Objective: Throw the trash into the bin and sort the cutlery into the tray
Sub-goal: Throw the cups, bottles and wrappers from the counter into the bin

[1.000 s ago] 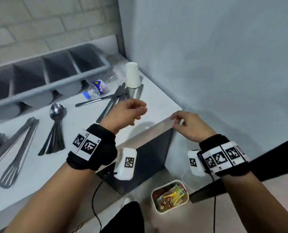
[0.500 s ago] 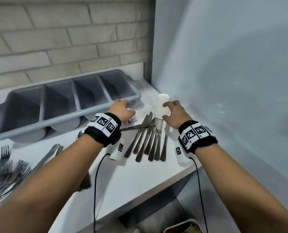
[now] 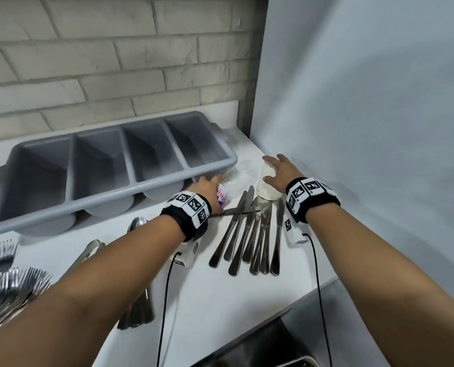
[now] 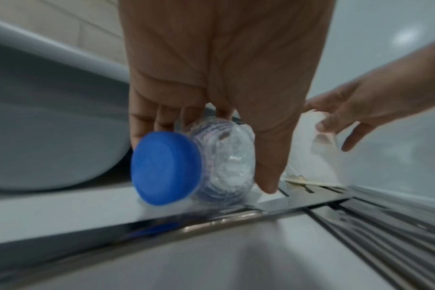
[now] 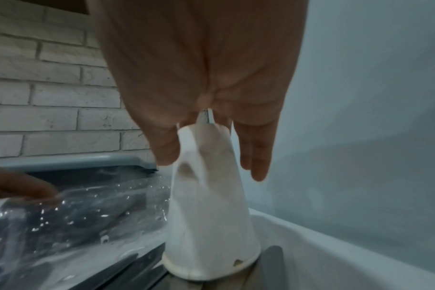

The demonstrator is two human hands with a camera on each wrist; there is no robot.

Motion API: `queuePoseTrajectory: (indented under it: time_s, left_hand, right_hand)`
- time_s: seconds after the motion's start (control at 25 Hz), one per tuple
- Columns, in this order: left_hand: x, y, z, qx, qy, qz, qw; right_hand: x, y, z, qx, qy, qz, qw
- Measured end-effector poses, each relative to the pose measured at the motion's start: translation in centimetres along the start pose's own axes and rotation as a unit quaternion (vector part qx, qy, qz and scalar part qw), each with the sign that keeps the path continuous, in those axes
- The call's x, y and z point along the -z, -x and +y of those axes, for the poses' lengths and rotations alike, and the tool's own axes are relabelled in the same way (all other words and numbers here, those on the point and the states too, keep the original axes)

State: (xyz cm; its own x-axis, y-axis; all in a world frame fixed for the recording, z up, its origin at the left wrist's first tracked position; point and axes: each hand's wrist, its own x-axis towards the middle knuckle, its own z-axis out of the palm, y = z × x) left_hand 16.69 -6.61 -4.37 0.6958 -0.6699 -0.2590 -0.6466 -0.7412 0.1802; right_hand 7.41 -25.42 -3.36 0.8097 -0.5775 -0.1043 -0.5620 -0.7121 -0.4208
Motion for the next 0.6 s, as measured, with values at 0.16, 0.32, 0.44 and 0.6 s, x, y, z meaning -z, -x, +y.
queuePoseTrajectory:
  time_s: [0.16,0.32,0.44,0.6]
  left_hand:
    - [0.6,1.2,0.2,0.003,0.067,0.028,0.997]
    - [2.9,4.4,1.7,-0.010,0.192,0.068,0.979]
    - [3.7,8.3,4.5,-0.039,0.281,0.075,0.956]
    - [0.1,14.1,9.4,-0.103,0.310,0.063,0.943]
  right_hand:
    - [-0.2,1.5,0.1,0.002,-0.057,0.049,0.997]
    - [1.1,5.5,0.5,0.013,-0.134,0.152,0.979]
    - [1.7,10.6,1.9,0.016,-0.193,0.244,0.950]
    - [0.6,19.5,5.6,0.016,-0.251,0.293,0.922]
